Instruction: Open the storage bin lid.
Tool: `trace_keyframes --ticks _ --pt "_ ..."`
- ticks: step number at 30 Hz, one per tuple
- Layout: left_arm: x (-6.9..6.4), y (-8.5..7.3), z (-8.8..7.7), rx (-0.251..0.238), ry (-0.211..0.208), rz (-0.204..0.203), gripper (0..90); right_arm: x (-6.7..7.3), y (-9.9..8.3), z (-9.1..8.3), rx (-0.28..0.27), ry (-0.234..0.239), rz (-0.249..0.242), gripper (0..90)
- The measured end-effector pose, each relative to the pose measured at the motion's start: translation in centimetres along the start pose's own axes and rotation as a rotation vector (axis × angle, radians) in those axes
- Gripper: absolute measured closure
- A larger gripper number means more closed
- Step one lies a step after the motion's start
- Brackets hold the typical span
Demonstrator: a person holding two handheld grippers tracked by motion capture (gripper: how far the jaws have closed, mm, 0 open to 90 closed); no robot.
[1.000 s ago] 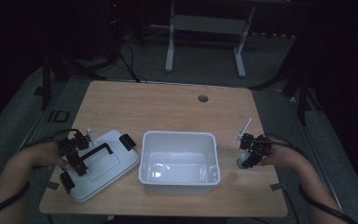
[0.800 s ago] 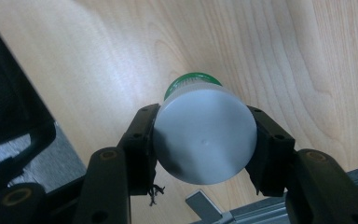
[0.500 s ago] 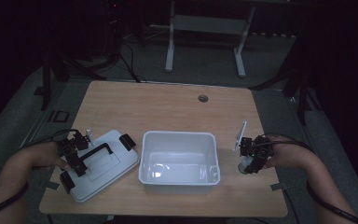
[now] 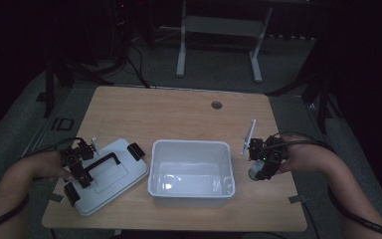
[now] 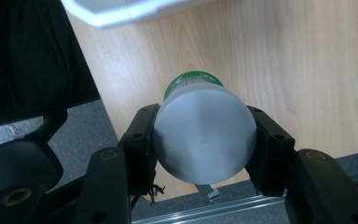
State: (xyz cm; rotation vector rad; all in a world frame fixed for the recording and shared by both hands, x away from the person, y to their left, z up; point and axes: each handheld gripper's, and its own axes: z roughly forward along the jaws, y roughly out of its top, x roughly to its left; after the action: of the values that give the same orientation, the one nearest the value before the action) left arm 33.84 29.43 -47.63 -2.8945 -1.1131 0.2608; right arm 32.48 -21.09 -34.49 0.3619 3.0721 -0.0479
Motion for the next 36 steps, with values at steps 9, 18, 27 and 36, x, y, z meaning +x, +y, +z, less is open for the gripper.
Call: trace_keyframes --ticks 9,18,27,36 --pt "0.0 -0.1 -0.1 0.001 -0.001 0.000 38.6 1.6 2.5 -2.4 -0.060 -0.010 -0.051 49.9" --pt "-0.1 0.1 0.3 0.005 -0.004 0.000 38.6 3.2 5.4 -1.4 -0.069 -0.003 -0.129 49.9" --pt "-0.1 0.1 0.3 0.006 0.001 0.001 38.6 3.4 7.8 1.5 -0.049 0.021 -0.147 49.9" --pt "-0.1 0.0 0.6 0.013 -0.002 0.004 38.6 2.4 9.3 5.1 -0.043 0.033 -0.128 49.9"
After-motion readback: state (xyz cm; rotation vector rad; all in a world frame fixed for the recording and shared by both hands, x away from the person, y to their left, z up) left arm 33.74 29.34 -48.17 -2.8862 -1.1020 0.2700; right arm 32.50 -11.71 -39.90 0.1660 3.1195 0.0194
